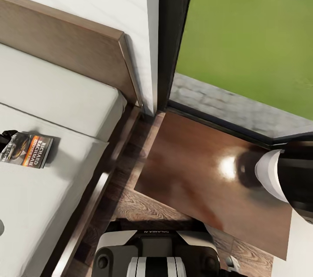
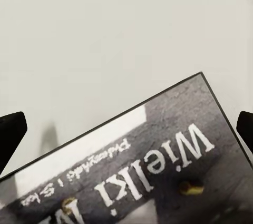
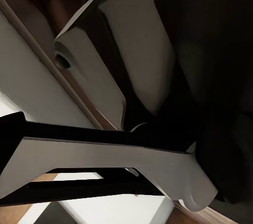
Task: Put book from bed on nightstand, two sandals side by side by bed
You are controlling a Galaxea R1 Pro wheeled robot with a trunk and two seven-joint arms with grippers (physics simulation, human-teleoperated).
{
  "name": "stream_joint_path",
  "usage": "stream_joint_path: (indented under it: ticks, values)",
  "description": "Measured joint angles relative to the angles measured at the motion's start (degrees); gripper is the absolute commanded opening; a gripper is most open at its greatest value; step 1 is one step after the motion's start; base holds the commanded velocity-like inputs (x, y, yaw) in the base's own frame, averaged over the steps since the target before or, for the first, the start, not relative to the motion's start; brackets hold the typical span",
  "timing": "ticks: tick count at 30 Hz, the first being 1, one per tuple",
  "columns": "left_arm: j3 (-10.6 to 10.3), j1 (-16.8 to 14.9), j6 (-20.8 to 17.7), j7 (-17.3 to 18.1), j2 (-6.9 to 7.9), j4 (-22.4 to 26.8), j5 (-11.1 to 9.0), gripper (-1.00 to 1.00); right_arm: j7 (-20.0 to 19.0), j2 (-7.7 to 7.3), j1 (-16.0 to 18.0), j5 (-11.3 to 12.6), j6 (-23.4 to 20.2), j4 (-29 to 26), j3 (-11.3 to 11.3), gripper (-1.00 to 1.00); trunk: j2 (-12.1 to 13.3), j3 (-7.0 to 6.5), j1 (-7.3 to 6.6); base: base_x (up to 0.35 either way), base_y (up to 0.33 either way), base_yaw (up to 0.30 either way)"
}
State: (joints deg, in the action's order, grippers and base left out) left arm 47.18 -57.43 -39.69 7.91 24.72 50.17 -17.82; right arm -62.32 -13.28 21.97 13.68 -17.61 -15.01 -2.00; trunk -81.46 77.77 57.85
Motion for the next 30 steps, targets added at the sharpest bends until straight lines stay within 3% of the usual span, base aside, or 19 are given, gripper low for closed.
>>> stream_joint_path:
  ticks: [30]
  values:
    - [0.0, 0.0, 0.0, -0.01, -0.04, -0.01, 0.17, 1.0, -0.09, 0.0, -0.01, 0.0, 0.0, 0.0, 0.0, 1.0, 0.0, 0.0, 0.0, 0.0, 0.0, -0.051]
